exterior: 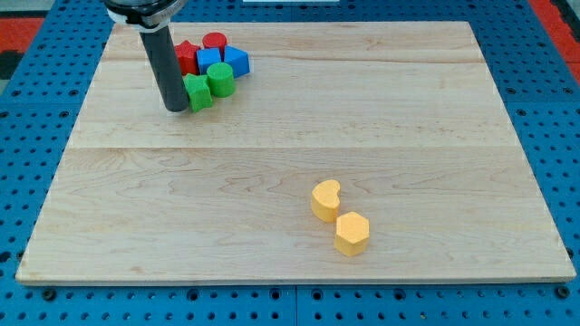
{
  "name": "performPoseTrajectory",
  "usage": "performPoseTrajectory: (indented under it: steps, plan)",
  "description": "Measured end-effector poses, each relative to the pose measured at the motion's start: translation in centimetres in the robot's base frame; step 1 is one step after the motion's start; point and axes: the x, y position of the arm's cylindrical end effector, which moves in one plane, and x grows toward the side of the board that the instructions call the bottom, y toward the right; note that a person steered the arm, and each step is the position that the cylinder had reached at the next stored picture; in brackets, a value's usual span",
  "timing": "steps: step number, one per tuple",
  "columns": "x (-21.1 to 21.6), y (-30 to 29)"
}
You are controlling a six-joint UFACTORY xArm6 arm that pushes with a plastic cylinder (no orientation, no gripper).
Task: Move the green star into the group of blocks
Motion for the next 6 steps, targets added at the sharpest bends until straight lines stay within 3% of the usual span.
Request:
performPoseTrajectory:
  steps: [2,4,6]
  plan:
    - [-2.2,0.2]
    - [4.3,1.1]
    - [4.6,5.1]
